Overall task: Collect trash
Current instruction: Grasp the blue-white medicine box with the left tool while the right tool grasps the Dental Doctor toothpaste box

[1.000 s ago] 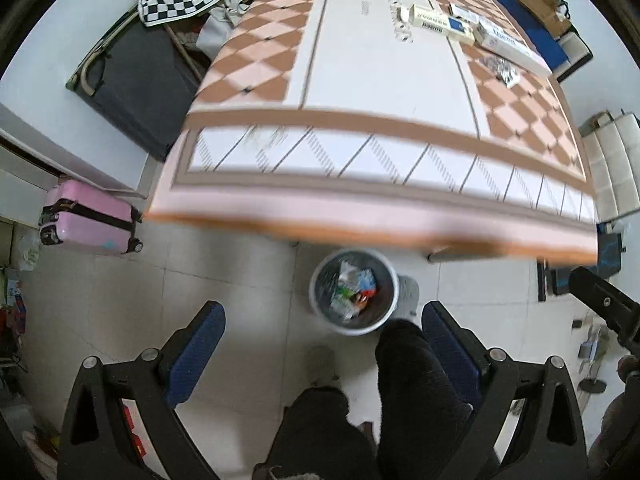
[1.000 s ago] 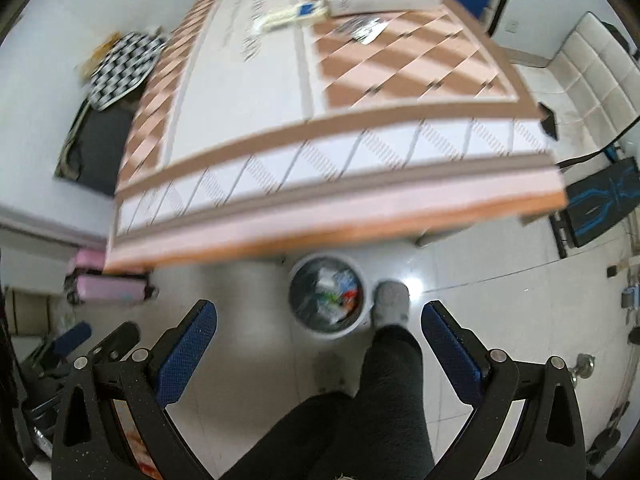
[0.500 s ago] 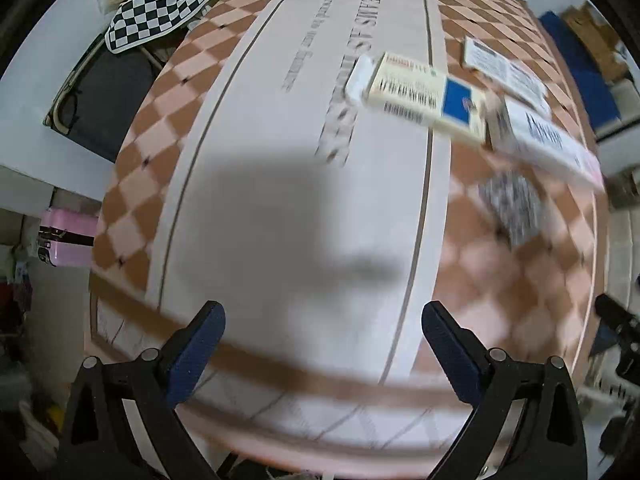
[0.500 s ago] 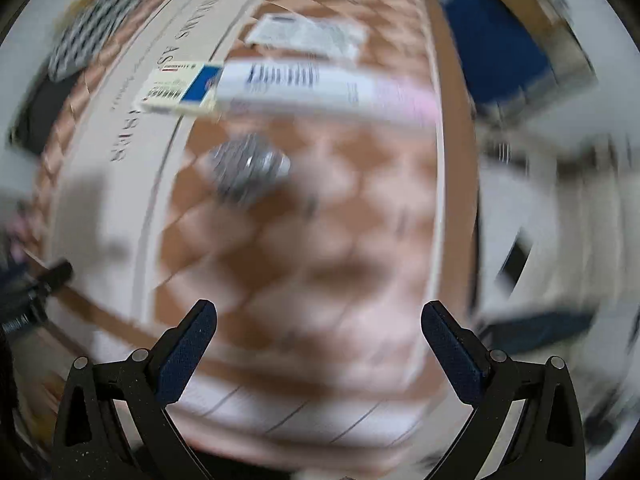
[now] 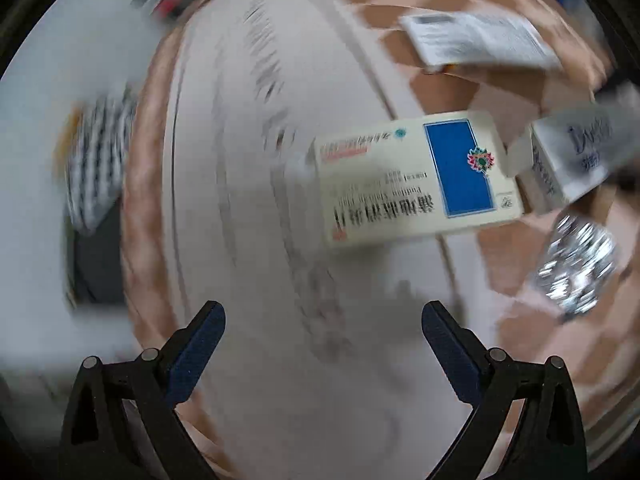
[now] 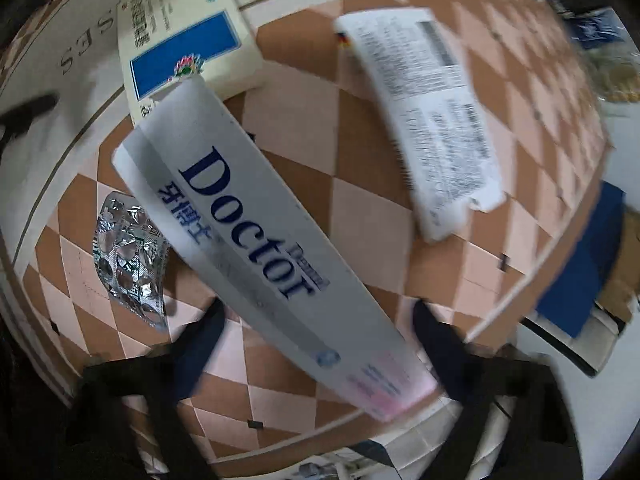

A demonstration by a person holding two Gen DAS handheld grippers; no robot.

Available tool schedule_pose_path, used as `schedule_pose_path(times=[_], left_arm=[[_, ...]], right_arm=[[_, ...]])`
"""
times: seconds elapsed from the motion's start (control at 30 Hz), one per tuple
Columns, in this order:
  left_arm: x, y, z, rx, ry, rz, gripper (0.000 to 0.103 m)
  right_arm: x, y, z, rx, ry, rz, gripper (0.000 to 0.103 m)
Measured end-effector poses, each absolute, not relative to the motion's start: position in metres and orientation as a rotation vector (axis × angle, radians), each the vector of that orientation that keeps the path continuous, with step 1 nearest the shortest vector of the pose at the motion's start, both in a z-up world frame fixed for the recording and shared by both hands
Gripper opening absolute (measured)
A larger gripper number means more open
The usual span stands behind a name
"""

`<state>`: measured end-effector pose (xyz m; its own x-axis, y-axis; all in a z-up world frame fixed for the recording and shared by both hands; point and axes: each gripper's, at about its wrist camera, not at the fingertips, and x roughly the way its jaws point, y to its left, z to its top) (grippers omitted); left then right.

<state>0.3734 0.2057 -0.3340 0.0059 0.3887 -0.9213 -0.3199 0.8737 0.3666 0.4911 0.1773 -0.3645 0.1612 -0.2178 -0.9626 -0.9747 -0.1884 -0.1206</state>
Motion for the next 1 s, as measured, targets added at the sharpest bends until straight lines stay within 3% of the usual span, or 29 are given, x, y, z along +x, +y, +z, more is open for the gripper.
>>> schedule_pose_path(times=[0.13, 0.3, 0.67, 0.73, 0.8, 0.83, 1.0], left_arm=[[0.393, 0.192, -0.334, 0.363, 1.456, 0.303, 0.1], [0.412, 0.166, -0.342, 0.605, 1.45, 0.062, 0.1], [0.435, 0.16, -0.359, 0.721, 1.485, -0.238, 0.102], [0.436, 0.158, -0.359, 0.728, 1.484, -0.279, 0.1], [0.434, 0.155, -0.356, 0.724, 1.479, -0.324, 0.09], [0.433, 0.149, -0.354, 0.71, 1.488, -0.352, 0.076], [0.427, 0.133, -0.349, 0.697, 1.491, -0.317, 0.073]], right_arm=[[0.507, 0.173, -0.367, -1.539, 1.228, 1.127, 0.069], [0.563, 0.154, -0.369, -1.358, 1.432, 0.938, 0.064], [0.631, 0.119, -0.384, -1.158, 1.573, 0.791, 0.063], [0.634, 0.118, -0.384, -1.158, 1.577, 0.791, 0.063], [0.639, 0.117, -0.384, -1.15, 1.578, 0.794, 0.063], [0.641, 0.116, -0.383, -1.148, 1.578, 0.796, 0.062], [0.629, 0.122, -0.384, -1.098, 1.595, 0.822, 0.06]])
